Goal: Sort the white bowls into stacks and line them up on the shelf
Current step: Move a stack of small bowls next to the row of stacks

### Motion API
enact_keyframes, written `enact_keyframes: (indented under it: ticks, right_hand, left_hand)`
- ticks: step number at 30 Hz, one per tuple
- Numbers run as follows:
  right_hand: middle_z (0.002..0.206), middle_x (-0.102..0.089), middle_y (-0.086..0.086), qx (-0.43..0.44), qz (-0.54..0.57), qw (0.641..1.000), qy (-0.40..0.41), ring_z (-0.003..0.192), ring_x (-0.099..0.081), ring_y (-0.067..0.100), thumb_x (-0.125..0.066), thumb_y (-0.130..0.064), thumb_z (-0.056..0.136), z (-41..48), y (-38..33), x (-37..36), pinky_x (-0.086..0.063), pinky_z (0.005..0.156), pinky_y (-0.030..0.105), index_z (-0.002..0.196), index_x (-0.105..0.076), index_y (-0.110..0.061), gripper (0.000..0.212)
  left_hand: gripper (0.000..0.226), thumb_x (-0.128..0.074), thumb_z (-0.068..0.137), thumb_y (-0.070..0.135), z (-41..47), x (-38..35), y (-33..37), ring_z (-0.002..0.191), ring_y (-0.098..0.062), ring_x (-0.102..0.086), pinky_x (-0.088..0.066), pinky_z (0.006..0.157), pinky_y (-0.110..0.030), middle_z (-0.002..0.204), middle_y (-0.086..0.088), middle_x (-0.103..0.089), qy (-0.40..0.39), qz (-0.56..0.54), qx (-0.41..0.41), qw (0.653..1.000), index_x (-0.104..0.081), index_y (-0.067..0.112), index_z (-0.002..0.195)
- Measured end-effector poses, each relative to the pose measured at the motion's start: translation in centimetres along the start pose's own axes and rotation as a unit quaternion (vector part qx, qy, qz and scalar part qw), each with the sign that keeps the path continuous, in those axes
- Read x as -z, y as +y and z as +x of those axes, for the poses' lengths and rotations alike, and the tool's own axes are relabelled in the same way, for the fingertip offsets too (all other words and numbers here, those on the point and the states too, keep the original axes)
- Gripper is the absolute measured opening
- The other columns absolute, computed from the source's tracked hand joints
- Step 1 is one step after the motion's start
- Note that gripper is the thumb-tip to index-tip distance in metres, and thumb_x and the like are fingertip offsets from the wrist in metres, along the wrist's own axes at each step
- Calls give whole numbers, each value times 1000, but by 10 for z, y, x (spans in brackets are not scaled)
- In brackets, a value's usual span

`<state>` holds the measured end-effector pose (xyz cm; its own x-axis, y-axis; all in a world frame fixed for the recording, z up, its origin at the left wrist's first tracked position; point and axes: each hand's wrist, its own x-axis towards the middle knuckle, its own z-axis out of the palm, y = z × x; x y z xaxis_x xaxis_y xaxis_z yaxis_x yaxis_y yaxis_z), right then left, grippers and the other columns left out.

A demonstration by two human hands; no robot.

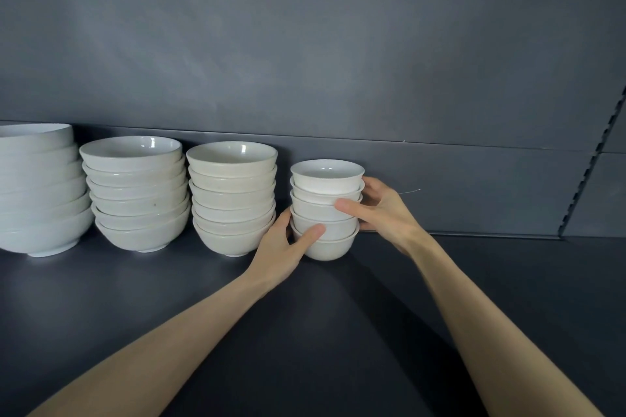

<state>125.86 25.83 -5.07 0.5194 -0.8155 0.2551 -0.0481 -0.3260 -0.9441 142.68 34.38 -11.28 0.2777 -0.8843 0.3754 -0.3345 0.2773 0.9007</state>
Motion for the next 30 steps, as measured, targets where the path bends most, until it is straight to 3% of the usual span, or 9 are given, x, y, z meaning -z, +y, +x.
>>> enact_keyframes:
  ticks: [5,10,15,27,30]
  right_hand:
    - [122,-64,-7,5,-4,1000,4,111,-62,16,-79,-24,76,-1,-1,-1,-57,87,45,129,-52,-21,60]
    - [121,-64,-7,2,-5,1000,7,112,-62,15,-79,-24,76,-2,-1,-2,-56,88,47,129,-52,-19,60]
    - [118,-65,-5,3,4,1000,6,109,-63,11,-75,-26,80,-5,-6,-1,-58,83,39,135,-45,-25,62]
    - [114,-67,-3,8,15,1000,14,104,-65,9,-72,-28,83,-6,-5,-2,-59,77,30,131,-49,-26,53]
    - [114,-67,-2,6,17,1000,15,103,-65,9,-72,-28,84,-6,-5,-2,-59,75,28,130,-49,-26,52]
  left_hand:
    - [53,-66,86,34,1,-1,0,114,7,-54,-43,90,-6,125,18,-60,6,0,-6,1000,-49,23,134]
    - [51,-66,86,33,1,-1,-1,114,7,-54,-43,90,-8,124,19,-59,6,-2,-10,1000,-48,25,134]
    - [53,-67,86,35,1,0,0,116,5,-53,-43,92,-11,124,21,-58,3,-4,-10,1000,-47,26,134]
    - [58,-68,85,34,1,0,0,118,1,-53,-42,96,-15,128,16,-58,2,-3,-7,1000,-46,21,137]
    - [59,-67,85,34,0,0,1,118,2,-52,-42,93,-9,127,17,-57,2,2,-6,1000,-44,21,138]
